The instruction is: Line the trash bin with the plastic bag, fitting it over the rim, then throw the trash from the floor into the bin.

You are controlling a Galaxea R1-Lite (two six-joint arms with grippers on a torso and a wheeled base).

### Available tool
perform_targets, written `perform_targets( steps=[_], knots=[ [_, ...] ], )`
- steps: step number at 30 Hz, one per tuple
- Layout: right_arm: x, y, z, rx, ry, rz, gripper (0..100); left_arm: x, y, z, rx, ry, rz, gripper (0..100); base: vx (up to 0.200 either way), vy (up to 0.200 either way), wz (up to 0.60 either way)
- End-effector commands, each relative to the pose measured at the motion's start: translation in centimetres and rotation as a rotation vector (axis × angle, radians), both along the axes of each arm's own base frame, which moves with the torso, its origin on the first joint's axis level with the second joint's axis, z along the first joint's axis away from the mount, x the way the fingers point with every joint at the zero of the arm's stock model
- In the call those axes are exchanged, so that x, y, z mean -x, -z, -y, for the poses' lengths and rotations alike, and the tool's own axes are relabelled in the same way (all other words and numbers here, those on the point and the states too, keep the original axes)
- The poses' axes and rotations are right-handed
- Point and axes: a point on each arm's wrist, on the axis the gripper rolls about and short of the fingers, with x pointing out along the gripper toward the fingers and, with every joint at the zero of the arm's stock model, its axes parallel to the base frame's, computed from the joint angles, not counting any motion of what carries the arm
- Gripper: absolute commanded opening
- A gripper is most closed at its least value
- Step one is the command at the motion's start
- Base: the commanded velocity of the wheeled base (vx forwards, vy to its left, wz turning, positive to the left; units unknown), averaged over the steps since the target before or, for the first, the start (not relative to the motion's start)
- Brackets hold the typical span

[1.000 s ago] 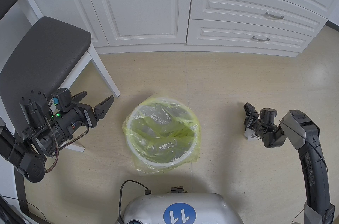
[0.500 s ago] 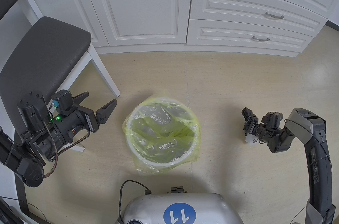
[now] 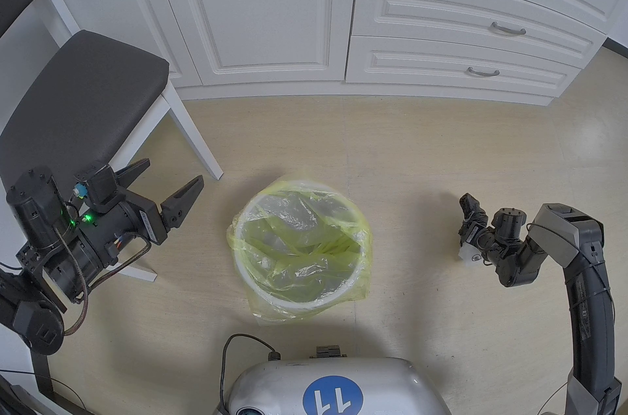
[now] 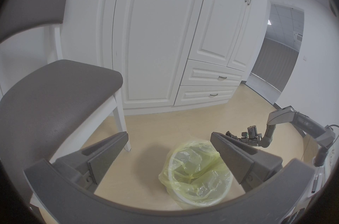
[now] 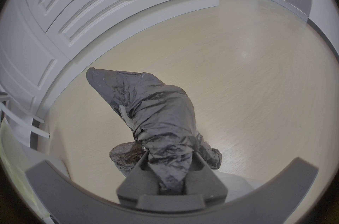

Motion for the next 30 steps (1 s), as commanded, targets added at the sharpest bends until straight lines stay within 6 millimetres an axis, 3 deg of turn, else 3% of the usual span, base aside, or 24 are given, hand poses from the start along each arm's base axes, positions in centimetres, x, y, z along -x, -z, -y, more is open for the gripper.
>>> perform_targets(
  steps=[1, 4, 14, 16, 20, 27, 30],
  knots=[
    [0.1, 0.1, -0.7, -0.034, 0.005, 0.002, 0, 1.5, -1.5, -0.5, 0.016, -0.002, 0.056, 100, 0.0, 0.0, 0.0],
    [0.0, 0.1, -1.7, -0.083, 0.01, 0.018, 0, 2.1, -2.2, -0.6, 0.025, 0.0, 0.087, 100, 0.0, 0.0, 0.0],
    [0.5, 0.1, -1.9, -0.06, 0.023, 0.144, 0, 2.8, -3.3, -0.2, 0.05, -0.003, 0.143, 100, 0.0, 0.0, 0.0],
    [1.6, 0.3, -2.0, 0.007, -0.046, 0.167, 0, 3.2, -4.1, -0.4, 0.071, -0.064, 0.182, 100, 0.0, 0.0, 0.0],
    [1.7, 0.3, -0.3, 0.131, -0.096, 0.236, 0, 5.1, -5.6, -0.8, 0.051, -0.152, 0.281, 100, 0.0, 0.0, 0.0],
    [1.7, 0.4, 3.7, 0.129, -0.079, 0.227, 0, 6.8, -8.1, -1.3, 0.099, -0.193, 0.389, 100, 0.0, 0.0, 0.0],
    [1.6, 0.1, 4.9, 0.129, -0.056, 0.219, 0, 7.6, -8.1, -1.6, 0.111, -0.195, 0.398, 100, 0.0, 0.0, 0.0]
  ],
)
